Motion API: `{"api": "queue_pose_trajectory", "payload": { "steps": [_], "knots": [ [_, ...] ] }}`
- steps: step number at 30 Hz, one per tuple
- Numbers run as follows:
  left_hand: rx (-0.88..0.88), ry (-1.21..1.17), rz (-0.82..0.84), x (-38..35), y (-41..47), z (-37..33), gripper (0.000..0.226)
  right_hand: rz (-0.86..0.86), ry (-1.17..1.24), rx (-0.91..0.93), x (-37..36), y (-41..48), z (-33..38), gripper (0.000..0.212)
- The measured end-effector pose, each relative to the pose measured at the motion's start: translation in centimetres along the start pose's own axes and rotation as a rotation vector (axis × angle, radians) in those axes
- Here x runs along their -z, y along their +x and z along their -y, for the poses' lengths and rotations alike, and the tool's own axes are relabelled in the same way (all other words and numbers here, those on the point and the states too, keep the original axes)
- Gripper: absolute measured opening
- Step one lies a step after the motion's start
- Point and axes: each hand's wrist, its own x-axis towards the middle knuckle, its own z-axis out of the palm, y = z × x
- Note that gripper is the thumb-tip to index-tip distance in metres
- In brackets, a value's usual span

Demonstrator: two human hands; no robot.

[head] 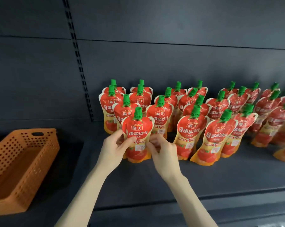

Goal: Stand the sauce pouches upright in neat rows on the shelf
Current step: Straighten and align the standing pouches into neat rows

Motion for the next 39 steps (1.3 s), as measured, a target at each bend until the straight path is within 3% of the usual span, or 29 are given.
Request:
{"api": "queue_pose_trajectory", "payload": {
  "steps": [10,25,29,36,39],
  "knots": [
    [-0.014,-0.003,-0.017,0.3,-0.6,0.0,0.026,0.067,0.026,0.029,0.3,0.5,0.2,0.015],
    [0.040,0.051,-0.036,1.6,-1.3,0.0,0.046,0.155,0.072,0.041,-0.3,1.1,1.0,0.014],
    [0.035,0.047,-0.024,1.6,-1.5,-0.8,0.038,0.178,0.065,0.051,0.7,1.1,1.3,0.020],
    [-0.159,0.202,-0.300,3.6,-0.2,-6.0,0.011,0.087,0.030,0.200,5.0,3.4,4.5,0.020],
    [-0.215,0.293,-0.369,4.7,3.1,-7.9,0.011,0.044,0.017,0.277,6.7,6.6,7.1,0.014]
  ]
}}
